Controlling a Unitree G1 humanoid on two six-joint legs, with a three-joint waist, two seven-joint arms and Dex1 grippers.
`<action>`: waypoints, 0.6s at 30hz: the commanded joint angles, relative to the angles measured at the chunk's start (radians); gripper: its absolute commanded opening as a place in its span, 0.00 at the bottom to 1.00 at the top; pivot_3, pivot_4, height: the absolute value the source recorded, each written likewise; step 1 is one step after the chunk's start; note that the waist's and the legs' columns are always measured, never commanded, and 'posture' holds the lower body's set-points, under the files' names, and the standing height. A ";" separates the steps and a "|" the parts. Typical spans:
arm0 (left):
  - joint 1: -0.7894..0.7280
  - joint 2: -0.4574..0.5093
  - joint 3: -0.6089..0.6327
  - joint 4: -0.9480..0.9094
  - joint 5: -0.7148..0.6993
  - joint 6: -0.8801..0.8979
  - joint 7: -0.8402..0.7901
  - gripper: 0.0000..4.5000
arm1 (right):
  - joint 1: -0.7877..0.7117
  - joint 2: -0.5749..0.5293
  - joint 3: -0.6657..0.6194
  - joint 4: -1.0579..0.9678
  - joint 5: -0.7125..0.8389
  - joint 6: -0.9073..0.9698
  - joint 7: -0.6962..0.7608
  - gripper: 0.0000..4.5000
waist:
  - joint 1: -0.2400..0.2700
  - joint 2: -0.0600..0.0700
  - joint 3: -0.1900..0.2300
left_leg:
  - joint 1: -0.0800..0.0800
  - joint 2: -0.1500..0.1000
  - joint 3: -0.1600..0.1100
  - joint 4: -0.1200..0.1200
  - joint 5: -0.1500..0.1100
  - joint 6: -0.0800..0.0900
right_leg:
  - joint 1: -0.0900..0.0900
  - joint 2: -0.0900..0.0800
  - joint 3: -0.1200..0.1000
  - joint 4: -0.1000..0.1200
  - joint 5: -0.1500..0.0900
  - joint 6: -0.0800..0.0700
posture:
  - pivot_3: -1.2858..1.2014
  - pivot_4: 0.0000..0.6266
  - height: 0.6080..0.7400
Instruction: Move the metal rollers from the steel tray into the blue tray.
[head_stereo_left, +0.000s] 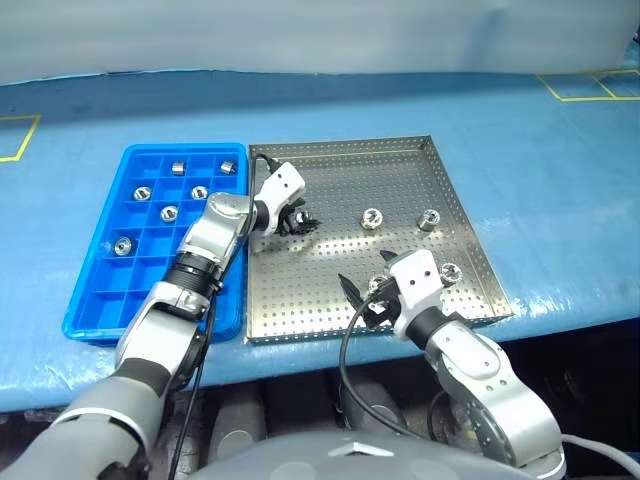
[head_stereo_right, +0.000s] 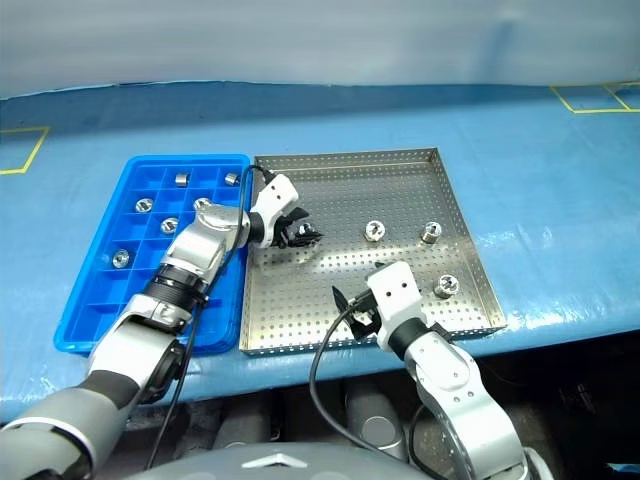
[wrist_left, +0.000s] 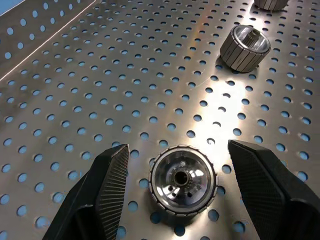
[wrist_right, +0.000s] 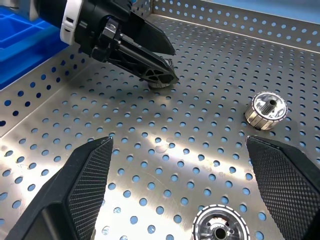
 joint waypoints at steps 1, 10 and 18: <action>-0.019 -0.015 0.000 -0.007 0.007 0.002 0.014 0.77 | -0.004 0.002 -0.001 -0.019 0.002 -0.018 0.000 1.00 | 0.002 0.000 0.000 | 0.000 0.000 0.000 0.000 0.000 0.000 | 0.000 0.000 0.000 0.000 0.000 0.000 | 0.44 0.24 1.00; -0.020 -0.010 -0.009 0.022 0.050 0.022 0.045 0.56 | 0.016 0.011 -0.007 -0.031 -0.002 -0.020 -0.018 1.00 | 0.000 0.000 0.000 | 0.000 0.000 0.000 0.000 0.000 0.000 | 0.000 0.000 0.000 0.000 0.000 0.000 | 0.43 0.24 1.00; 0.015 0.001 0.055 -0.089 -0.001 0.059 0.053 0.39 | -0.001 0.012 -0.005 -0.021 0.003 -0.020 -0.014 1.00 | -0.001 0.000 0.000 | 0.001 0.000 0.000 0.000 0.000 0.000 | 0.000 0.000 0.000 0.001 0.000 0.000 | 0.44 0.24 1.00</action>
